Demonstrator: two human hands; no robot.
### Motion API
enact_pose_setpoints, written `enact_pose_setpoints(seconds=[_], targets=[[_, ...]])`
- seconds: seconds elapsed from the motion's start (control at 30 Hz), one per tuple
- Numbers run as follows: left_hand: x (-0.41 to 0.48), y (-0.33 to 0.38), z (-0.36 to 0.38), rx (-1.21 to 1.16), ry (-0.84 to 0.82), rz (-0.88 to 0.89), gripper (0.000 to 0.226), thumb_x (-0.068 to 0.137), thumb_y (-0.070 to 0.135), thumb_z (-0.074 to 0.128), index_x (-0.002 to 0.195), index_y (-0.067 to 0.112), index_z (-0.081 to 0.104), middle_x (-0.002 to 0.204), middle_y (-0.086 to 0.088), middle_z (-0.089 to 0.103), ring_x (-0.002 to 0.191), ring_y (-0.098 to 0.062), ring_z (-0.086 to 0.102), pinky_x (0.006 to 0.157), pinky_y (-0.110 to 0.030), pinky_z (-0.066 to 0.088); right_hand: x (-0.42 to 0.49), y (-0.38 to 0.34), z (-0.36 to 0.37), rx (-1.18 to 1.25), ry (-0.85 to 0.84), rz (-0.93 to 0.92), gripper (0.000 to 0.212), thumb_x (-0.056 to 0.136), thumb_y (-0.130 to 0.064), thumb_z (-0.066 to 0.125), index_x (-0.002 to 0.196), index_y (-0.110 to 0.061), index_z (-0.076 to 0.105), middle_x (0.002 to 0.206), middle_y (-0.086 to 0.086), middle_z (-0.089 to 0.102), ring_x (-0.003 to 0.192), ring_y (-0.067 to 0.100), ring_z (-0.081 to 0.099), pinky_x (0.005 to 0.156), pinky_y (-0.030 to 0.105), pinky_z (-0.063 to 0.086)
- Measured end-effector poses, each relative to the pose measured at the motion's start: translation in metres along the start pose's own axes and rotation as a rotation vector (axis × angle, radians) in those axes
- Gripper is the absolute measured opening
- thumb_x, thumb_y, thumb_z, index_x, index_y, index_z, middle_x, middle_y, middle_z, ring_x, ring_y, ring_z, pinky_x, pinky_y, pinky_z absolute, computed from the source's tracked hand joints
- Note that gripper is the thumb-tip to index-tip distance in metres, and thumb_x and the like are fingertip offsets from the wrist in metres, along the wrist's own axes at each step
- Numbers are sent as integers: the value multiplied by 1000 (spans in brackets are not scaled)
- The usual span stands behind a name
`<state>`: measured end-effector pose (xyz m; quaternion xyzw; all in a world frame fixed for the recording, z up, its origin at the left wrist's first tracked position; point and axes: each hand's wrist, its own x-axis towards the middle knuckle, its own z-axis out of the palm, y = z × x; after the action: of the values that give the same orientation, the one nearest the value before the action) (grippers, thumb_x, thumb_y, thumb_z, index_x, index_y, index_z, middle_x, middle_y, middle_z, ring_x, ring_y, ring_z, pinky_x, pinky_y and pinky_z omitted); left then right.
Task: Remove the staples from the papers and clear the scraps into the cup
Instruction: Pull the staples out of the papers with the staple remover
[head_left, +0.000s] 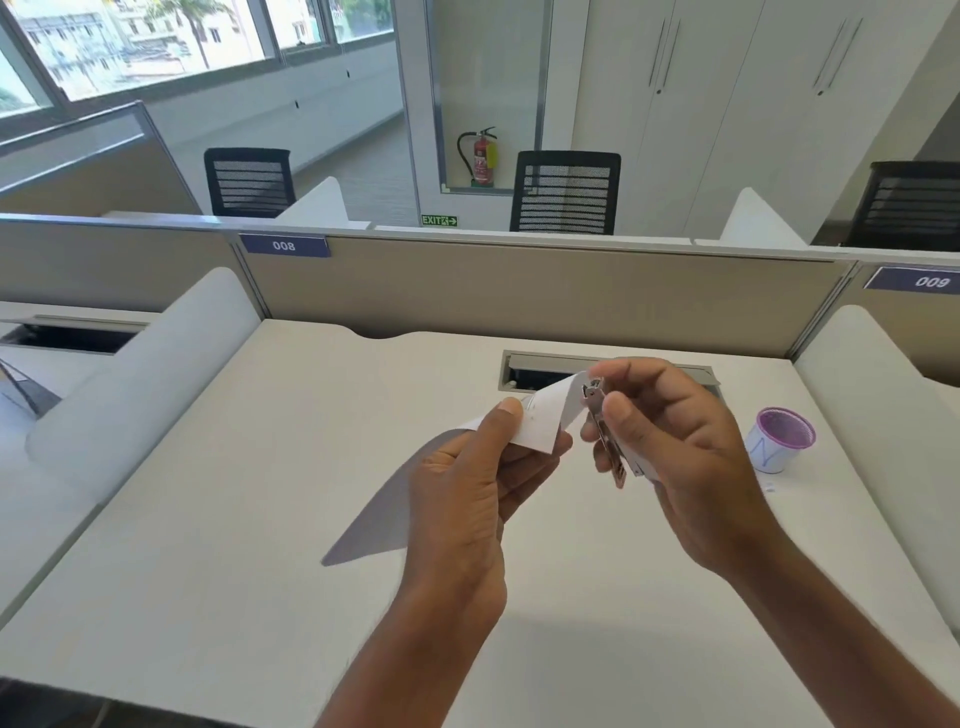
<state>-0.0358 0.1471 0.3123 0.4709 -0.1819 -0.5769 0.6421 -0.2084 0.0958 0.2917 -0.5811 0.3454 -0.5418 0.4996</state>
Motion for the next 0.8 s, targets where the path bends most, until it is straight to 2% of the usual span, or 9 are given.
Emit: enact_pose_setpoints(seconds=[0.1, 0.17, 0.27, 0.37, 0.5, 0.57, 0.67, 0.73, 0.8], targets=[[0, 2, -1, 0, -21, 6, 20, 104, 18, 71, 91, 7, 82, 103, -22, 85, 93, -34, 85, 100, -45, 64, 3, 1, -1, -66, -50, 31, 49, 86, -39, 85, 129, -17, 73, 91, 14, 69, 72, 28, 62, 59, 39, 49], [0, 3, -1, 6, -23, 2, 29, 104, 18, 71, 80, 12, 87, 100, -20, 85, 91, -30, 85, 95, -44, 66, 2, 1, 2, -291, -31, -76, 48, 83, -30, 89, 128, -21, 76, 95, 2, 73, 82, 20, 69, 69, 32, 59], [1, 3, -1, 48, -1, -14, 33, 103, 23, 73, 74, 25, 89, 98, -14, 86, 92, -26, 85, 82, -39, 67, 6, 3, 3, -646, -24, -348, 40, 89, -12, 88, 127, -16, 78, 103, 3, 73, 93, 22, 70, 77, 40, 62], [3, 1, -4, 81, 7, -35, 23, 101, 28, 75, 84, 19, 88, 103, -14, 86, 104, -30, 84, 84, -42, 65, 12, 6, 3, -818, -35, -533, 37, 90, 1, 82, 125, -11, 79, 105, 4, 72, 91, 20, 69, 70, 40, 60], [4, 3, -5, 111, -31, -70, 15, 102, 30, 75, 103, 16, 78, 103, -13, 86, 101, -28, 85, 80, -38, 62, 15, 5, 1, -888, 5, -650, 23, 92, -2, 82, 115, -5, 82, 99, 8, 70, 87, 21, 67, 68, 35, 57], [3, 6, -4, 133, -51, -95, 21, 103, 35, 72, 111, 17, 76, 103, -10, 87, 98, -25, 85, 78, -36, 61, 18, 2, 0, -905, 24, -689, 17, 93, -3, 80, 110, -3, 83, 97, 9, 71, 86, 21, 67, 71, 31, 55], [2, 8, -6, 208, -130, -116, 50, 98, 60, 63, 118, 19, 82, 107, -6, 87, 100, -23, 85, 78, -35, 61, 22, -2, 0, -930, 32, -664, 14, 93, -2, 80, 107, -4, 84, 95, 7, 70, 84, 17, 65, 73, 16, 47], [0, 8, -9, 327, -161, -30, 64, 85, 72, 58, 113, 22, 85, 103, -1, 87, 98, -21, 84, 74, -31, 61, 26, -6, -2, -931, 29, -621, 12, 94, -4, 80, 104, -5, 84, 94, 6, 69, 82, 12, 61, 75, 7, 38], [0, 6, -16, 555, -125, 242, 54, 82, 73, 63, 97, 27, 86, 89, 8, 86, 85, -16, 81, 68, -25, 58, 29, -10, -4, -916, 22, -583, 9, 95, -9, 79, 102, -7, 84, 94, 5, 68, 79, 12, 59, 72, 9, 38]])
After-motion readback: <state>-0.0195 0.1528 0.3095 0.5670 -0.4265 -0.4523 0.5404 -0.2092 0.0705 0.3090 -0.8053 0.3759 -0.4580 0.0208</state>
